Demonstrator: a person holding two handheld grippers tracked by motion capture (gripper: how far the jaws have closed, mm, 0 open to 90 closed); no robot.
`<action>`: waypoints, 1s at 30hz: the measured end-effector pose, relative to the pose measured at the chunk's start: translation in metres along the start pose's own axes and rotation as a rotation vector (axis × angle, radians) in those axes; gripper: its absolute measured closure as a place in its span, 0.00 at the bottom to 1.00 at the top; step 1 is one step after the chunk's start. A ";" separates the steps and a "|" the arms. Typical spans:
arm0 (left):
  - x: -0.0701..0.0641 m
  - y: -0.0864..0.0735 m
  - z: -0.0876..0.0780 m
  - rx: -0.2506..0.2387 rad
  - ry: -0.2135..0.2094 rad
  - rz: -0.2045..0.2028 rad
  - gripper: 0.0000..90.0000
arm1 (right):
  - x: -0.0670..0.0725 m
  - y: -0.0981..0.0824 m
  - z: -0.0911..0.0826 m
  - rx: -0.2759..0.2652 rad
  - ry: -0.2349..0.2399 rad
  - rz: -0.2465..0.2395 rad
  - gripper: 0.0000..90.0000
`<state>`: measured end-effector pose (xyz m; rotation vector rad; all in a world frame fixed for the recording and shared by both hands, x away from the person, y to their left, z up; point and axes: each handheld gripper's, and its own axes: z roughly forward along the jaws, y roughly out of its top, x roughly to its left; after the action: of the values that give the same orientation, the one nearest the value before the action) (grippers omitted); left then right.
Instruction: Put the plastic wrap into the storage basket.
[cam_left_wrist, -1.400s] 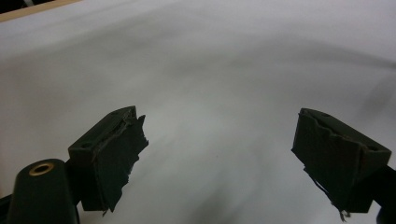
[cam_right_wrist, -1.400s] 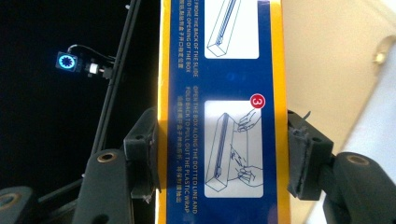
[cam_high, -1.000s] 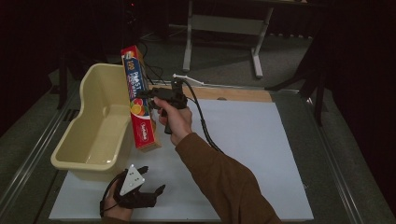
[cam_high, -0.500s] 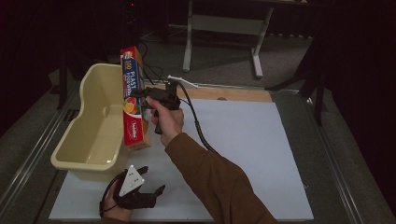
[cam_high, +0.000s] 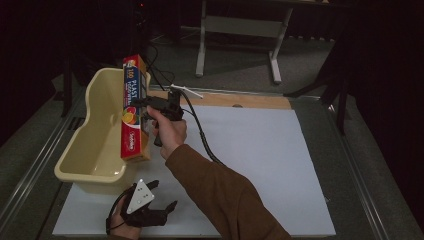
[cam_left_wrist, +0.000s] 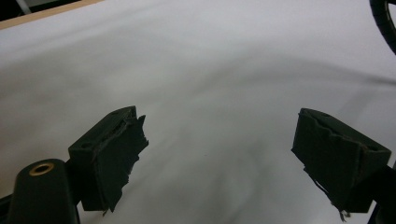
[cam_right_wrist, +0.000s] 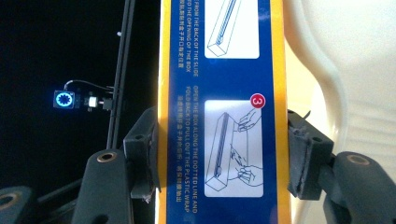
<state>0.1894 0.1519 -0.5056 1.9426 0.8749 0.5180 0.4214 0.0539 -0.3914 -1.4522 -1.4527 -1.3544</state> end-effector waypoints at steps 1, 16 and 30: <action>0.000 0.000 0.000 0.001 -0.001 0.001 0.17 | 0.000 -0.001 0.002 0.000 0.001 0.000 0.44; 0.001 -0.001 -0.004 -0.006 0.008 -0.005 0.17 | 0.000 -0.010 0.014 0.015 -0.001 0.023 0.44; 0.000 -0.001 -0.005 -0.011 0.010 0.000 0.17 | 0.000 -0.018 0.030 -0.003 -0.025 -0.006 0.44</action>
<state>0.1853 0.1553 -0.5040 1.9322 0.8762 0.5315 0.4101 0.0855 -0.4022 -1.4727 -1.4729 -1.3468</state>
